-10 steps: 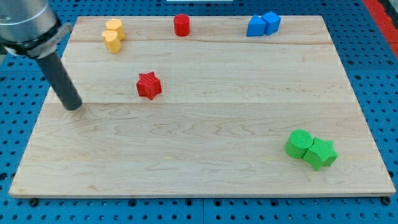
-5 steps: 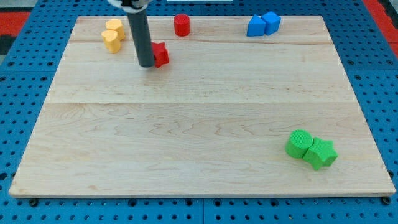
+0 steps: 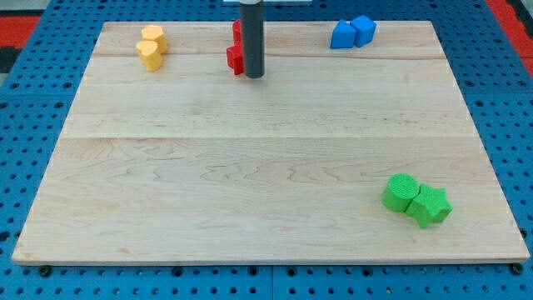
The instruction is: Move red star towards red circle
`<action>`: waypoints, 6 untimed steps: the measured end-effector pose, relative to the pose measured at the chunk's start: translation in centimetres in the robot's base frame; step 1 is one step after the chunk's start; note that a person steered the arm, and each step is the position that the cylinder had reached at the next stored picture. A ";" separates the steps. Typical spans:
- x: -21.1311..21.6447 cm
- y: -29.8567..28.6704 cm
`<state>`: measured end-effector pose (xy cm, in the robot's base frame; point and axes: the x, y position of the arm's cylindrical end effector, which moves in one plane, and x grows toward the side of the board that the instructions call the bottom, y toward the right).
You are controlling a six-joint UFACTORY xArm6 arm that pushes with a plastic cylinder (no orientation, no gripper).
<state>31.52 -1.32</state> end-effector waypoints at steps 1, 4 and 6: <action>-2.8 -1.1; -0.3 -8.2; -3.9 -17.7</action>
